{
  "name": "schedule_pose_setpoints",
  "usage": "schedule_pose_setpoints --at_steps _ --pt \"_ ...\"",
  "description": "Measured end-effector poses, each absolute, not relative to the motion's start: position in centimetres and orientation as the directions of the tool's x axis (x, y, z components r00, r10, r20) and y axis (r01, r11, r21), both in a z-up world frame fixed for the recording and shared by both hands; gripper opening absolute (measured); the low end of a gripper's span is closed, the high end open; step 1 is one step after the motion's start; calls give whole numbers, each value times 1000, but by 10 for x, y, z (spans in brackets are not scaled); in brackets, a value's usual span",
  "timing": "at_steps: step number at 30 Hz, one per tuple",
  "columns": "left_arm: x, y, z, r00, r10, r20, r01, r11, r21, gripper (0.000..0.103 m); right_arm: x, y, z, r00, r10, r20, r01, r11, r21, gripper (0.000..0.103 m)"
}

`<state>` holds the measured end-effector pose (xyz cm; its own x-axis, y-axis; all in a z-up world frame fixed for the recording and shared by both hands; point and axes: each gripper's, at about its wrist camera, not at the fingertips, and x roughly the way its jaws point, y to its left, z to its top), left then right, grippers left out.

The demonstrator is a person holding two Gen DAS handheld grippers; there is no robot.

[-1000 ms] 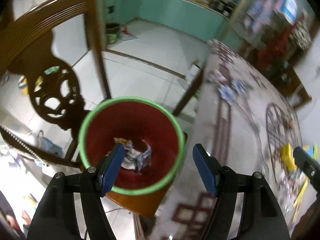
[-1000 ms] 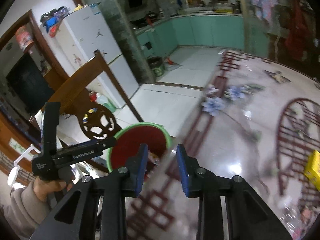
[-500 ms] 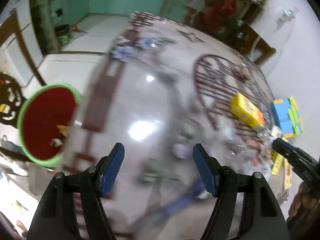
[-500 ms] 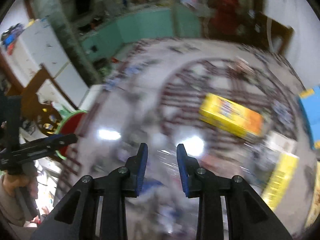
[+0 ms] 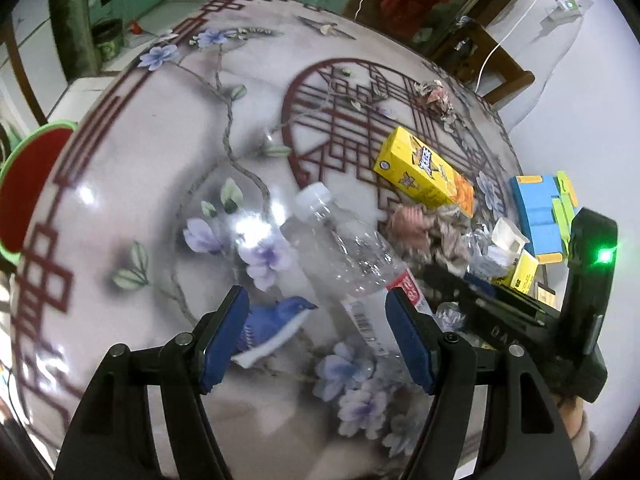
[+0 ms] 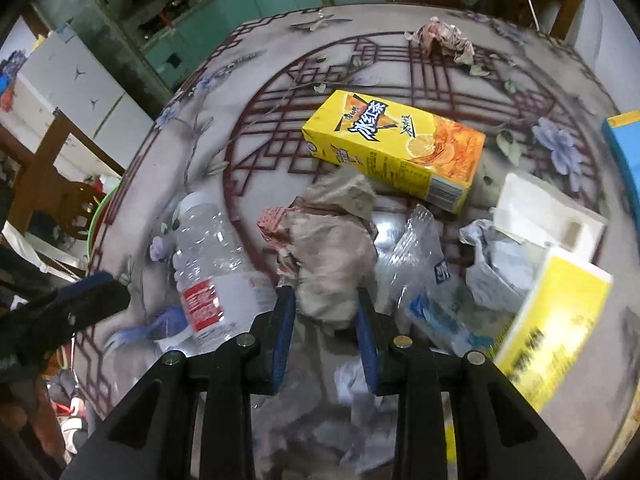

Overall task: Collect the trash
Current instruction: 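Grasp the clear water bottle with the left gripper while the right gripper grasps crumpled newspaper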

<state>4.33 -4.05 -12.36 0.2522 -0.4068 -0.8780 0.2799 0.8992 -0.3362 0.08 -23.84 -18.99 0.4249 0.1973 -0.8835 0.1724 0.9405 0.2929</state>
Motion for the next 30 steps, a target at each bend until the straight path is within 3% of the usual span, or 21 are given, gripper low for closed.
schedule_pose_setpoints --at_steps 1,6,15,19,30 --pt "42 -43 -125 249 -403 -881 267 903 -338 70 2 -241 -192 437 211 -875 172 935 311 16" --pt "39 -59 -138 198 -414 -889 207 904 -374 70 -4 -253 -172 511 234 -827 137 928 347 12" --pt "37 -101 -167 110 -448 -887 166 889 -427 70 -23 -286 -122 623 155 -766 168 931 325 12" --pt "37 -106 -174 107 -467 -878 147 880 -451 62 -28 -297 -116 627 142 -766 183 929 322 12" --pt "40 -86 -128 244 -449 -859 259 884 -389 55 -31 -289 -104 652 168 -739 155 925 347 12"
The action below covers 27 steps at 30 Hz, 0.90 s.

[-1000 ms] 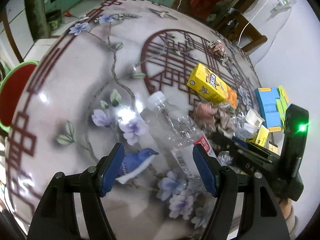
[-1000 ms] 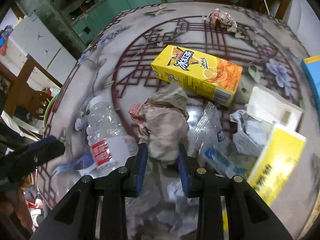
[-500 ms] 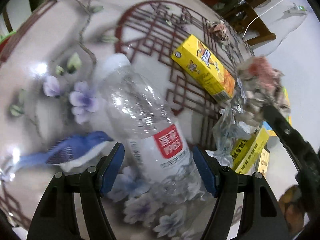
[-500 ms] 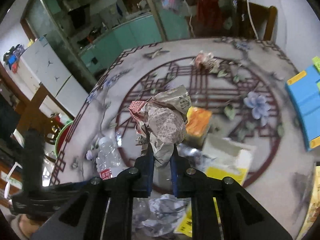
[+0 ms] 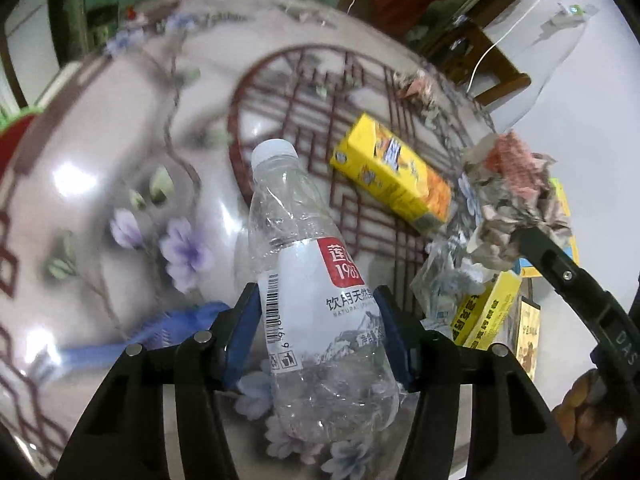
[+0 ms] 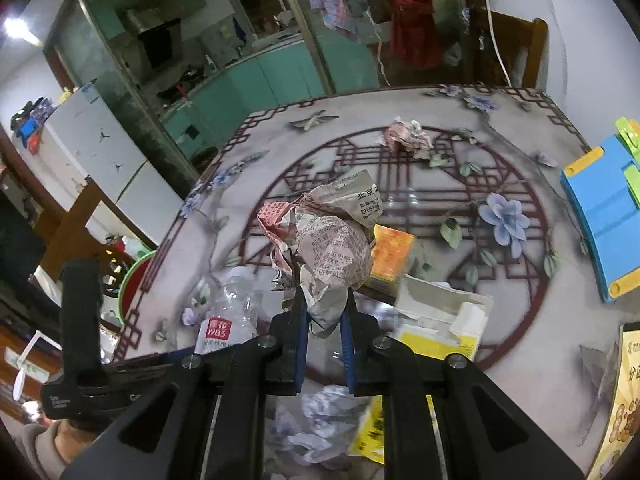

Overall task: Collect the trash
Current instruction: 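Grasp the clear water bottle with the left gripper while the right gripper grasps crumpled newspaper, then carry both items over the red bucket and open both grippers to drop them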

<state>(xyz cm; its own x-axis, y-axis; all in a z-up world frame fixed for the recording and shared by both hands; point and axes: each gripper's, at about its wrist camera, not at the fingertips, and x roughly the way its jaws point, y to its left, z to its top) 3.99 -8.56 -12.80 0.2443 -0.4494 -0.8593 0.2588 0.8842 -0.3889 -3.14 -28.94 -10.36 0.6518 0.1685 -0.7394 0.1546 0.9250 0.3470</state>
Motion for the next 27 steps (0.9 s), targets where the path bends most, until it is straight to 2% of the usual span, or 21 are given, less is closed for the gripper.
schedule_pose_setpoints --at_steps 12,27 --pt "55 -26 -95 352 -424 -834 273 899 -342 55 -7 -232 -82 682 217 -698 64 933 354 12" --pt "100 64 -90 329 -455 -827 369 868 -331 55 43 -143 -82 673 147 -725 162 927 339 12"
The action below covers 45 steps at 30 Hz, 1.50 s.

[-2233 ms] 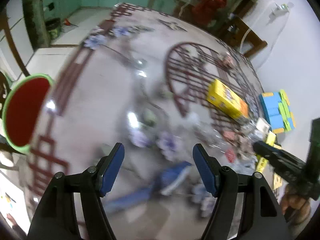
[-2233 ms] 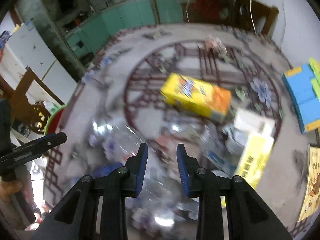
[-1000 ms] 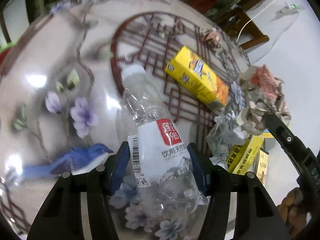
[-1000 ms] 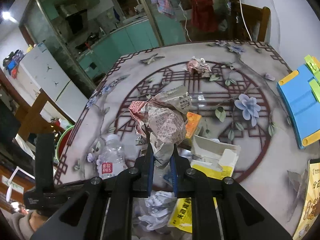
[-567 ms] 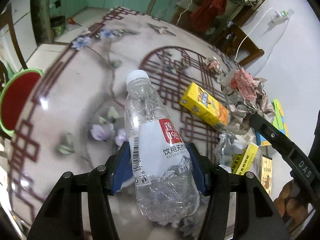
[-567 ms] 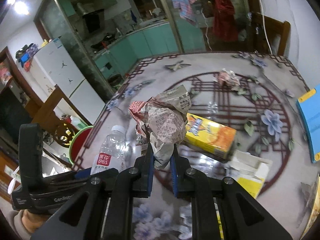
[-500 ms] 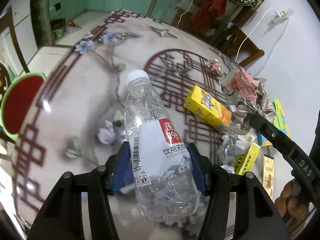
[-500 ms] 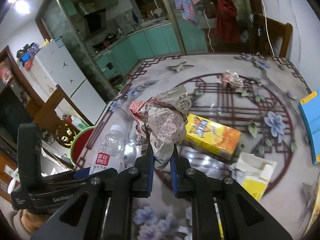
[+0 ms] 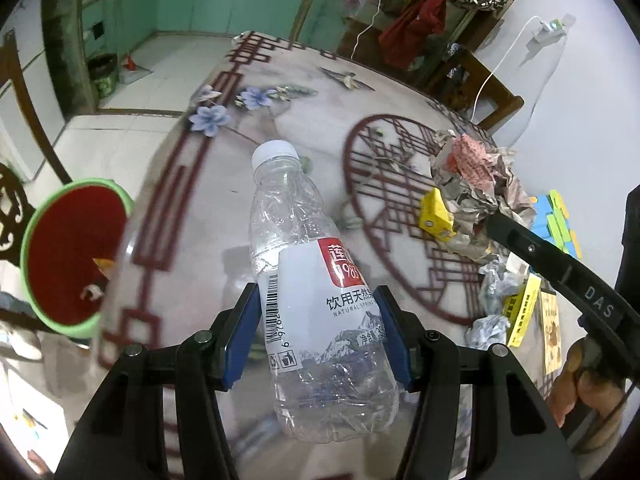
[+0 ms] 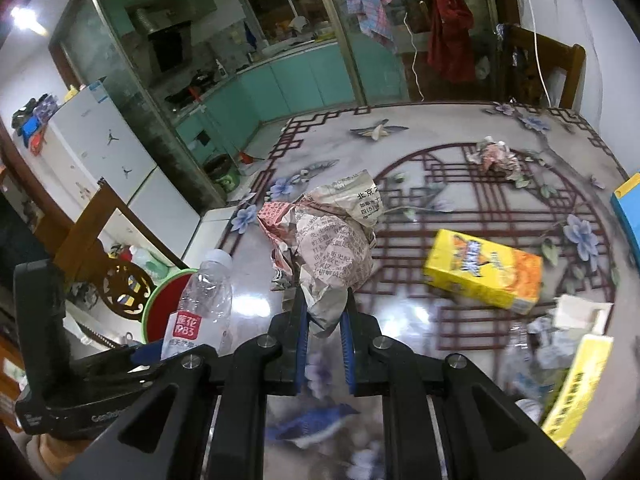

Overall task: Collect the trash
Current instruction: 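Carry both items over the red bucket and open both grippers to drop them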

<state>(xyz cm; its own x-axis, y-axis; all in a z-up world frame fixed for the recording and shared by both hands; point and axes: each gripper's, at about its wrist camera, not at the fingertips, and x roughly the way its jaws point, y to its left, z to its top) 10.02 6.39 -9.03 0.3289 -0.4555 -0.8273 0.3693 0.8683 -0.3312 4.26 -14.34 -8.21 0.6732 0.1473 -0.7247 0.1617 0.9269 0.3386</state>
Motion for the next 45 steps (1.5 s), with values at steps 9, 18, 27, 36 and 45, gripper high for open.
schedule_pose_setpoints --at_steps 9,18,27,36,45 --pt "129 115 -96 312 -485 -817 366 855 -368 55 62 -87 -78 654 96 -750 199 935 293 12" --pt "155 181 -108 329 -468 -820 276 878 -391 55 86 -30 -75 628 92 -773 182 948 261 12" --pt "175 245 -124 361 -400 -842 180 916 -358 56 125 46 -77 596 181 -782 50 964 261 12" --pt "187 306 -141 367 -311 -877 69 949 -307 56 156 112 -91 533 270 -802 -68 958 278 12" --pt "192 336 -163 330 -262 -907 2 961 -277 56 174 148 -118 465 312 -828 -115 949 293 12"
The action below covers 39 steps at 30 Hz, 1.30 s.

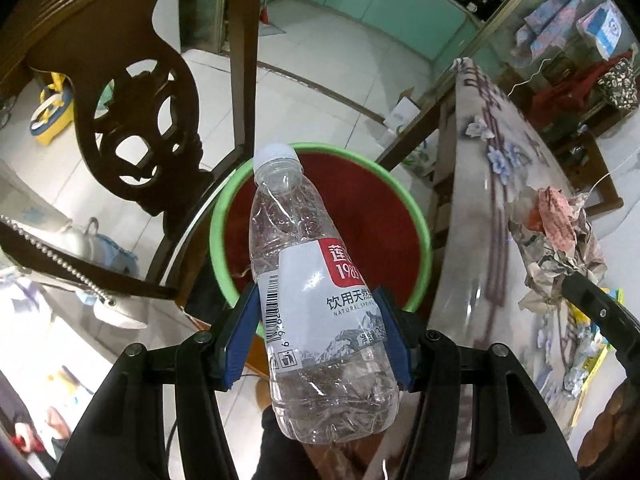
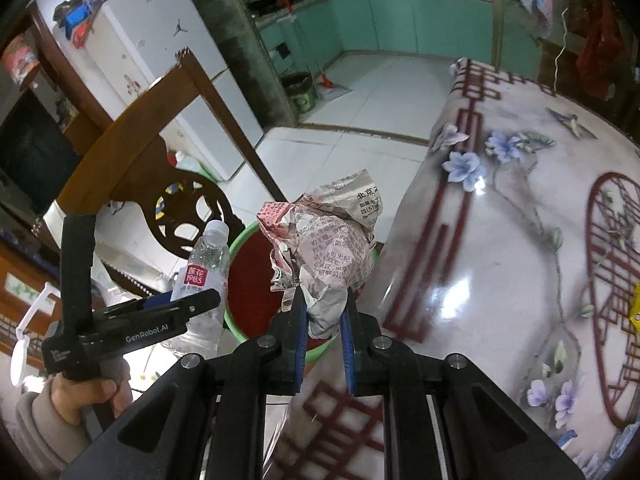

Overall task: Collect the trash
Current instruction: 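Carry both items over the red bucket and open both grippers to drop them, then grasp the yellow medicine box with the right gripper while the left gripper grasps crumpled white paper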

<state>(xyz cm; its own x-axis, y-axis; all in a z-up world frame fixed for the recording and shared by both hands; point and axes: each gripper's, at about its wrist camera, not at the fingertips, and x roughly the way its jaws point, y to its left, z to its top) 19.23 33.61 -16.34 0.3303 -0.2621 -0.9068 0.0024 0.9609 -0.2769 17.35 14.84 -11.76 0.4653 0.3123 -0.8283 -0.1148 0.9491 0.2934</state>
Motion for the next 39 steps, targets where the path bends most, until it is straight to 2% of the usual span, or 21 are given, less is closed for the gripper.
schedule_pose_setpoints --at_steps 6,7,9,12,13,14,24,28,39 --pt "197 332 -167 328 -253 -910 26 965 -259 50 187 154 -130 454 294 -841 -109 955 275 12" --pt "198 332 -167 331 -250 -910 29 966 -256 46 189 155 -130 455 288 -843 -109 957 269 14" --pt "201 330 -165 344 -247 -906 31 967 -252 46 192 156 -129 457 280 -845 -111 960 258 15" --pt "204 332 -161 363 -257 -896 15 963 -270 49 194 158 -128 460 266 -847 -115 964 240 33" --pt "204 332 -161 364 -264 -893 11 960 -279 54 193 158 -127 464 260 -847 -115 965 234 45" --pt "205 332 -160 367 -267 -891 5 958 -285 60 192 157 -125 473 258 -843 -114 966 232 51" --pt "196 315 -146 399 -253 -881 14 963 -270 69 169 142 -94 552 206 -808 -123 979 165 52" --pt "188 296 -136 414 -251 -875 38 965 -259 79 156 126 -88 569 209 -795 -106 978 182 52" --pt "151 191 -119 398 -280 -873 165 959 -232 79 97 24 -86 594 170 -786 -9 979 204 52"
